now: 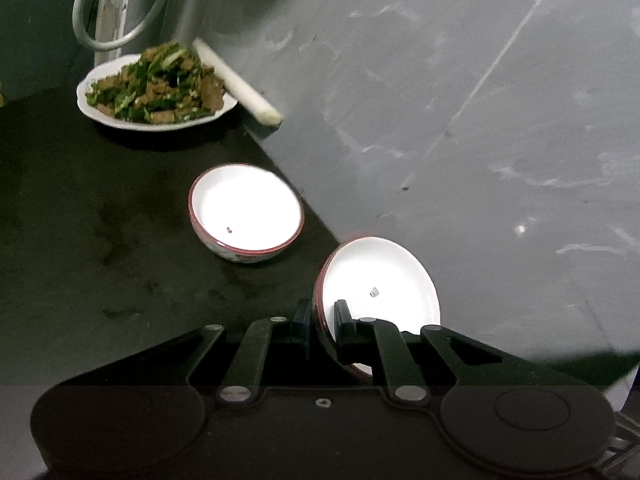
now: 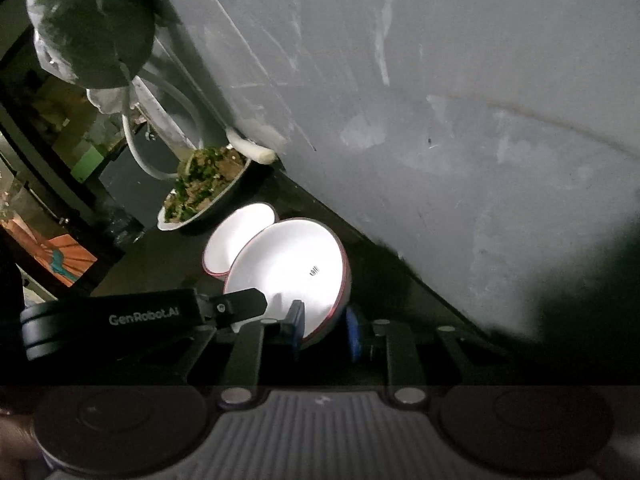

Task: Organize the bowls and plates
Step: 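Carry the white bowl with both tools and lower it into the steel bowl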

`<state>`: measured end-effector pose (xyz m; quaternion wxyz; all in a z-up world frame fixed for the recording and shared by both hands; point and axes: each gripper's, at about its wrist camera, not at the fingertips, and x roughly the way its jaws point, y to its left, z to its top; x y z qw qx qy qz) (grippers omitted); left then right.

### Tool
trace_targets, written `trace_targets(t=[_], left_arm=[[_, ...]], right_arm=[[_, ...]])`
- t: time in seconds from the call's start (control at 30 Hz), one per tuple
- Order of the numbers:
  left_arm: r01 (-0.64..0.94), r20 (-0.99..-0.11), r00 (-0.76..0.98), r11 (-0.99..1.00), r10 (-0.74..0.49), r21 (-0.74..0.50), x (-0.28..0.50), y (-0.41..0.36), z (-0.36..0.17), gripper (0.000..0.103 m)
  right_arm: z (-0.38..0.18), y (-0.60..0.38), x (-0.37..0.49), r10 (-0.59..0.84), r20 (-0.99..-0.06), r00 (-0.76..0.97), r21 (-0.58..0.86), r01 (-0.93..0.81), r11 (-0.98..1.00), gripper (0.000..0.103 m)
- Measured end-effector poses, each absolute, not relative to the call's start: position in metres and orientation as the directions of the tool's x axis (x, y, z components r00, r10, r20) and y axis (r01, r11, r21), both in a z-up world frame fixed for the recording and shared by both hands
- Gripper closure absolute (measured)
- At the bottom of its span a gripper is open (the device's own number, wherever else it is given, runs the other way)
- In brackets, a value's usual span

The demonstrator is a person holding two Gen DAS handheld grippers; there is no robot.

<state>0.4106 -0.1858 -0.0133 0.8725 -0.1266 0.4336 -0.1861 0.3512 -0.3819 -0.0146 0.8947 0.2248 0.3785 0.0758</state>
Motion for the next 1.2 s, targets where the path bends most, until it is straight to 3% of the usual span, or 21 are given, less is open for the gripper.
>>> trace_targets(t=[0.6, 1.2], left_arm=[[0.316, -0.645, 0.553, 0.849, -0.527, -0.423, 0.327, -0.176, 0.014, 0.090], [0.362, -0.706, 0.447, 0.832, -0.550, -0.420, 0.268, -0.164, -0.005, 0.090]], right_arm=[[0.031, -0.380, 0.270, 0.286, -0.602, 0.746, 0.445, 0.015, 0.896, 0.079], [0.019, -0.369, 0.199, 0.274, -0.713, 0.646, 0.379, 0.025, 0.925, 0.079]])
